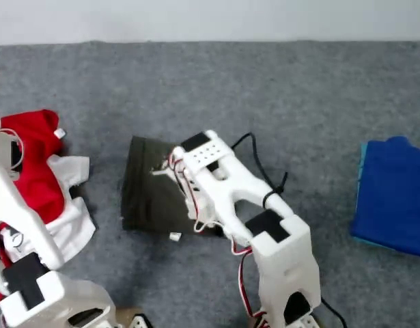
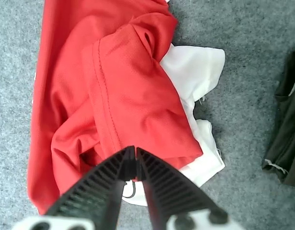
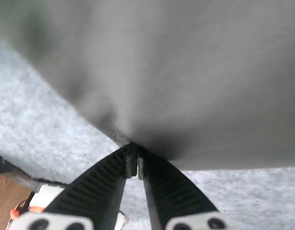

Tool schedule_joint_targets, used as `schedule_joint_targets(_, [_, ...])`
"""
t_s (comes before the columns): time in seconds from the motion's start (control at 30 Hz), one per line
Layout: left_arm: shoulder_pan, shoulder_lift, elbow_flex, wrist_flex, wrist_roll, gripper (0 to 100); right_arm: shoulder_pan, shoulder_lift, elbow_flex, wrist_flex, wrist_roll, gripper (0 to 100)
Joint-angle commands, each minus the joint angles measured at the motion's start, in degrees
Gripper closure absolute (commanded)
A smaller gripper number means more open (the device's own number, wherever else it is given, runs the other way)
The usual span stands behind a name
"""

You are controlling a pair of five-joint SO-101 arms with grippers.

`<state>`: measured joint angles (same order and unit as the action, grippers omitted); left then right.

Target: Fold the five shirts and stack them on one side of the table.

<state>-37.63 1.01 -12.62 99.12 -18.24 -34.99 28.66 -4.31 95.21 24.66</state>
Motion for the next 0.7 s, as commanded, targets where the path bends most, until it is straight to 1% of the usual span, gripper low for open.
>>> schedule_joint_targets(0.0, [0.0, -3.9, -0.6, 0.9, 0.4, 98, 1.3, -1.6, -6.3, 0.9, 0.0, 99.0])
schedule_joint_targets(0.17, [0.0, -3.9, -0.6, 0.9, 0.4, 98, 1.3, -4.0, -22.0, 5.1, 0.1, 99.0])
schedule_joint_targets(0.33, [0.0, -3.9, -0.6, 0.9, 0.4, 98, 0.9, -2.2, -36.1, 1.7, 0.1, 98.7])
schedule_joint_targets(0.53, [0.0, -3.9, -0.6, 0.9, 0.4, 98, 1.2, 5.1, -39.6, -4.9, 0.4, 98.7])
schedule_joint_targets(0.6, [0.0, -3.9, -0.6, 0.9, 0.4, 98, 1.3, 7.0, -39.6, -5.1, 0.2, 98.9])
schedule_joint_targets(0.67, [0.0, -3.9, -0.6, 1.1, 0.4, 98, 1.3, 8.0, -39.6, -3.1, 0.1, 98.8])
